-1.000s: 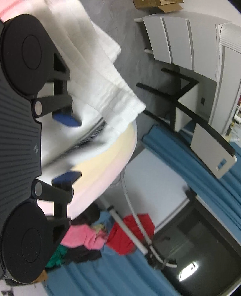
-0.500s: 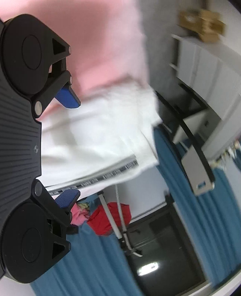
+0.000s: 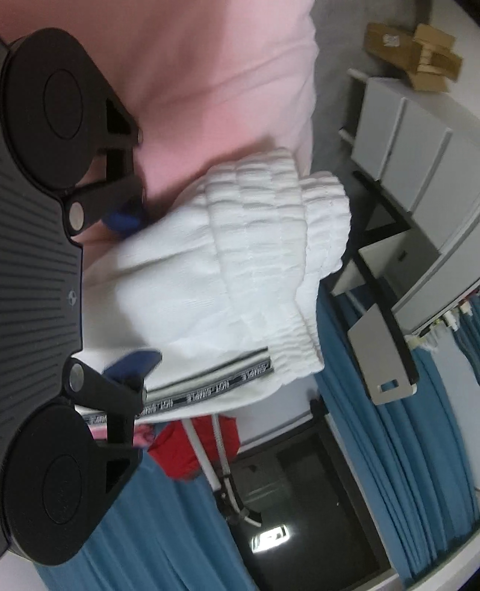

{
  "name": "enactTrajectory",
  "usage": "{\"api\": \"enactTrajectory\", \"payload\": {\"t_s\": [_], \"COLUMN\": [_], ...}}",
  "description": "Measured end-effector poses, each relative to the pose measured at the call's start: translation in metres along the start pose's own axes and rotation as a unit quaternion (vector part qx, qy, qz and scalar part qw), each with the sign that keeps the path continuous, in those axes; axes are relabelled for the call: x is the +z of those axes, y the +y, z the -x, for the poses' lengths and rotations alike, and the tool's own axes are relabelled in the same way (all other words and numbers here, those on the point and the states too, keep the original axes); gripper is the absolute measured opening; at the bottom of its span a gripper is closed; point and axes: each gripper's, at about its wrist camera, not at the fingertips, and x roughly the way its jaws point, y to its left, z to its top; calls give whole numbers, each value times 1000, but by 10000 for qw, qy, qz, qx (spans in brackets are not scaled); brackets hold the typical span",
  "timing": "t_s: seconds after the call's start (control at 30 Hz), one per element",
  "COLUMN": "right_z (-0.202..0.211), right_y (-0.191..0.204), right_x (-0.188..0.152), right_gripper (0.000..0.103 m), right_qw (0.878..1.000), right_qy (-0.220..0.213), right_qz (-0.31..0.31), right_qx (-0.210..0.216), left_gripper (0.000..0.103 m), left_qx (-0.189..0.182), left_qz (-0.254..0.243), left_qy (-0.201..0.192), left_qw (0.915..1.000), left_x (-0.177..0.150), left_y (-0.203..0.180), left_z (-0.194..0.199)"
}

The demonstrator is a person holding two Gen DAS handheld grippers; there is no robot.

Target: Fold clothes

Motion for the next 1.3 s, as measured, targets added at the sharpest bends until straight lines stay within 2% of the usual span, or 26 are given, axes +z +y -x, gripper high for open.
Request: {"api": "enactTrajectory", "payload": {"t_s": [0.03,0.1,0.17,0.27,0.4,0.63,0.8,0.93,1.03,1.1,1.23,1.3], "right_z": [-1,-1,5,18,41,97,133,147,145,141,135,133], "right_y": [2,7,10,12,12,-8,-18,-46,-73,-84,-97,-102], "right_x": [-1,-3,-2,2,6,16,25,29,29,26,23,22], "right_gripper": [28,22,20,18,16,16,16,16,16,16,17,19], "right_qw": [9999,9994,9988,9984,9983,9997,9995,9982,9949,9943,9928,9907], "right_qy": [-83,-238,-365,-489,-533,-200,-101,180,506,645,800,889], "right_qz": [84,256,325,286,216,-27,-253,-570,-867,-844,-873,-973], "right_qx": [-24,-64,-76,-21,115,128,189,96,14,9,198,330], "left_gripper": [40,19,15,12,12,11,12,12,13,14,19,24], "left_qx": [1,-146,-335,-492,-559,-489,-303,-58,232,370,432,468], "left_qz": [87,482,832,747,416,1,-483,-733,-841,-860,-873,-996], "left_qy": [-14,-22,-24,-94,-124,90,323,608,857,990,1168,1215], "left_qw": [10000,9987,9960,9959,9975,9988,9979,9954,9925,9907,9884,9865], "left_x": [1,5,10,16,25,45,59,55,47,43,40,38], "left_y": [2,11,20,17,4,-9,-11,8,32,48,65,65], "left_z": [-2,-6,-5,14,45,110,171,205,212,211,212,216]}}
